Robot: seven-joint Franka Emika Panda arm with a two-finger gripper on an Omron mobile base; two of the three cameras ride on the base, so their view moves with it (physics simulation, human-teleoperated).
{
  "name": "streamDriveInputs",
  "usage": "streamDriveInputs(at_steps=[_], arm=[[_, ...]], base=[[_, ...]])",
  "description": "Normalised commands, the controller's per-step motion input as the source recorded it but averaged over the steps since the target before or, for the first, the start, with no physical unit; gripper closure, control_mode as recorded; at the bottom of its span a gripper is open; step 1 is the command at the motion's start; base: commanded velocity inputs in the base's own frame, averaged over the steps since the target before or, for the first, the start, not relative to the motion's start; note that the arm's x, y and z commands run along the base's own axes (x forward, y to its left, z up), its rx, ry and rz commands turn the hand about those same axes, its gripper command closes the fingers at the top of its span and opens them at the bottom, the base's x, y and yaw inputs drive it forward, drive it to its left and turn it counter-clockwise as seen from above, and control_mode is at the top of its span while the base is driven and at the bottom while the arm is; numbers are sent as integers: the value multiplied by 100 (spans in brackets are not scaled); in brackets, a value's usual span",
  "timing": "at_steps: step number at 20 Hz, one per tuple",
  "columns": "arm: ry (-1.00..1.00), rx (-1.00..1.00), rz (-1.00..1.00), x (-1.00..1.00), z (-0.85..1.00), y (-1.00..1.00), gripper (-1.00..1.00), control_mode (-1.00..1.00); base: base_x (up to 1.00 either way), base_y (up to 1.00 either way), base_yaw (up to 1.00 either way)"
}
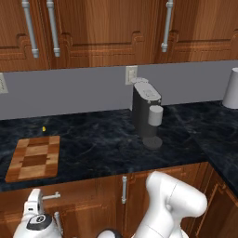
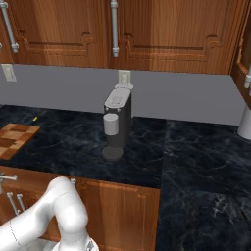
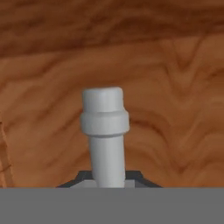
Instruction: Open the drawer on the left and place the cutting tools on the cutting board.
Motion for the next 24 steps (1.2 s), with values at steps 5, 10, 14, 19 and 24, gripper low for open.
streamDriveInputs(at_steps=[5,10,14,19,24], arm=[[-5,-4,0,-91,-8,55,100,-100],[-3,-3,0,-100,-6,60,100,-100],[-1,-3,0,-100,-5,66,100,-100],[0,-3,0,-100,-7,56,100,-100],[0,-2,0,-100,-7,44,100,-100]], base=[[0,0,0],[0,0,0],[0,0,0],[0,0,0],[0,0,0]])
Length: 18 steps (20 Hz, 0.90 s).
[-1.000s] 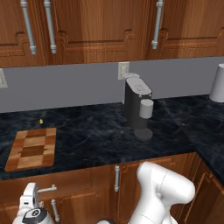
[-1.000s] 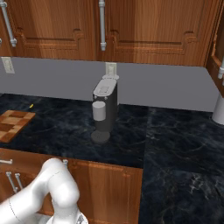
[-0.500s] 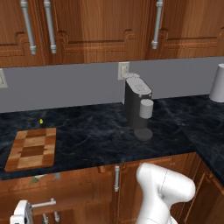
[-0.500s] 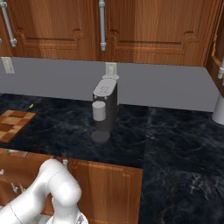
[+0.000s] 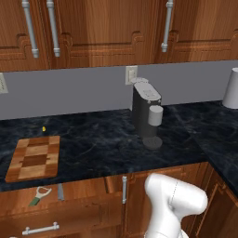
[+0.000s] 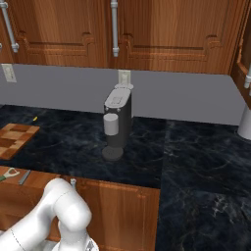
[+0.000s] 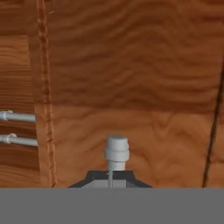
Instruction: Open the drawer on the left and place the cutting tools on the cutting board.
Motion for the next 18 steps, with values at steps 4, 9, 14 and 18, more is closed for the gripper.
streamDriveInputs(at_steps=[4,9,14,18], arm=[[-4,-3,0,-85,-1,34,100,-100],[-9,1,0,-11,53,2,-100,-100],[-5,11,-6,0,94,-24,-100,-100],[-1,20,-13,-6,85,-54,-100,-100]], base=[[0,0,0],[0,0,0],[0,0,0],[0,0,0]])
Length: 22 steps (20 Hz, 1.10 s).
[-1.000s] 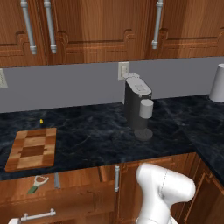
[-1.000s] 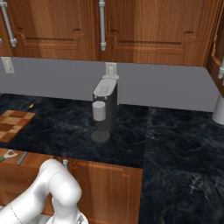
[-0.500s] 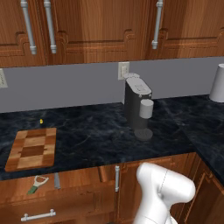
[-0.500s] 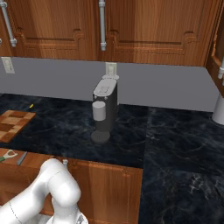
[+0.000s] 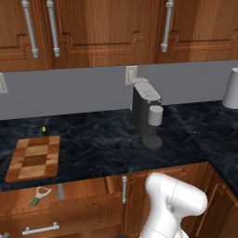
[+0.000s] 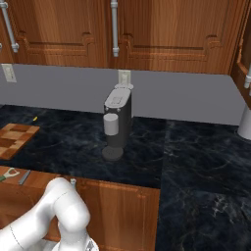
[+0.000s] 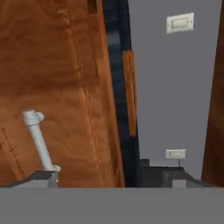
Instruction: Open the drawer on the left and place the cutting tools on the cutting board.
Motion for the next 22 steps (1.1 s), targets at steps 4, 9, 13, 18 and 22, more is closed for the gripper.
streamDriveInputs(at_steps=[4,9,13,18,22], arm=[[0,23,-29,2,49,-70,-100,-100],[2,23,-38,26,23,-80,-100,-100],[-1,24,-34,12,48,-70,-100,-100],[-11,26,-24,0,60,-53,-100,-100],[-1,20,-18,41,29,-50,-100,-100]], base=[[0,0,0],[0,0,0],[0,0,0],[0,0,0],[0,0,0]])
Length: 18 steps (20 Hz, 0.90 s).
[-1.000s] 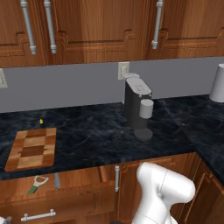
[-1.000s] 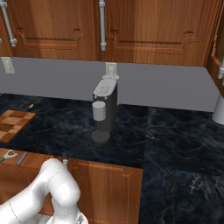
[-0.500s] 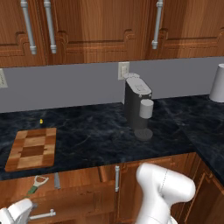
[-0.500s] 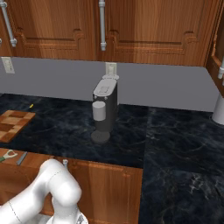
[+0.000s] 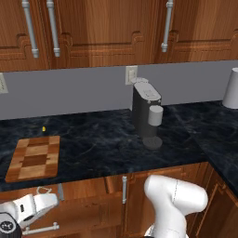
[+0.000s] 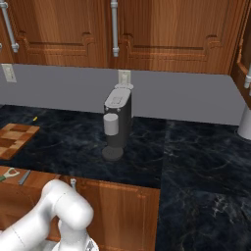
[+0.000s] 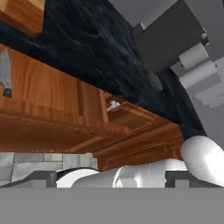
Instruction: Open the drawer on the left and place the cutting tools on the cutting board.
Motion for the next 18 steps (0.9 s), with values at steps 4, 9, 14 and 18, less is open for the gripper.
streamDriveInputs(at_steps=[4,9,14,18], arm=[[0,17,-3,71,4,-38,-100,-100],[-1,18,0,43,0,-34,-100,-100],[-2,14,4,20,-4,-15,-100,-100],[0,15,2,22,-13,-1,-100,-100]], base=[[0,0,0],[0,0,0],[0,0,0],[0,0,0]])
